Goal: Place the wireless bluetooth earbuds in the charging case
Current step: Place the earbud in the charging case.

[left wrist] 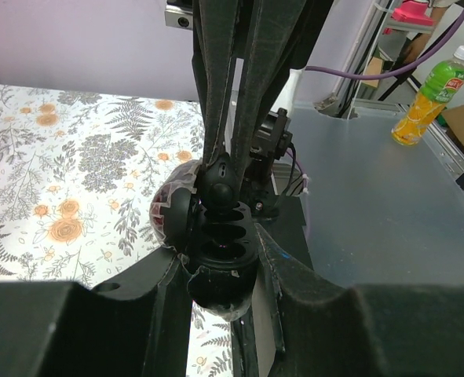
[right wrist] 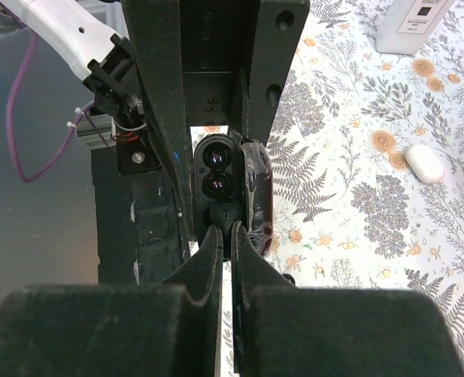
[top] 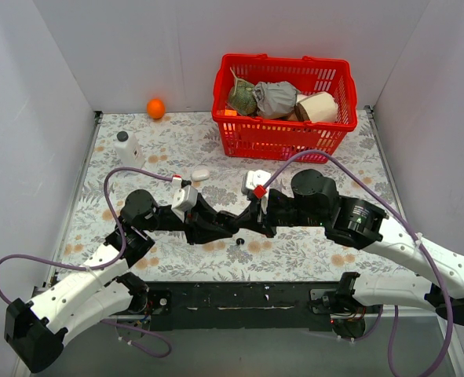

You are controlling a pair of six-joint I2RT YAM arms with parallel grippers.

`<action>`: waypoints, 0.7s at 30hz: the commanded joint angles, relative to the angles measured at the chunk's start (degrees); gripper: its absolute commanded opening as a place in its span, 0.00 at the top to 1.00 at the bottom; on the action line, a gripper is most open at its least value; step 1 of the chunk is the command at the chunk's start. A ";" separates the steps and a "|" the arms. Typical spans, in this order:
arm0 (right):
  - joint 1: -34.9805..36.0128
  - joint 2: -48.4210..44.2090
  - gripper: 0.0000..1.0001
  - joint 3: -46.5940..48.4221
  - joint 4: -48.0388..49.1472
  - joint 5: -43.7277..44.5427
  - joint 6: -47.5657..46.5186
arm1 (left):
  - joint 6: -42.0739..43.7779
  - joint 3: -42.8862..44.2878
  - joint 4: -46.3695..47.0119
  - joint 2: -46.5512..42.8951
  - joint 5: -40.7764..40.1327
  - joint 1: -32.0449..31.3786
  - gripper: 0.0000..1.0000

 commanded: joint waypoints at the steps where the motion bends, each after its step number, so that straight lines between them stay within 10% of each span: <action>1: 0.07 -0.62 0.99 -0.55 3.46 0.91 0.62 | 0.21 -0.34 1.35 -1.42 -0.38 -0.02 1.00; 21: 0.24 0.52 0.99 -0.64 2.76 0.20 1.94 | -2.78 -1.74 6.62 -2.91 -4.95 -0.02 1.00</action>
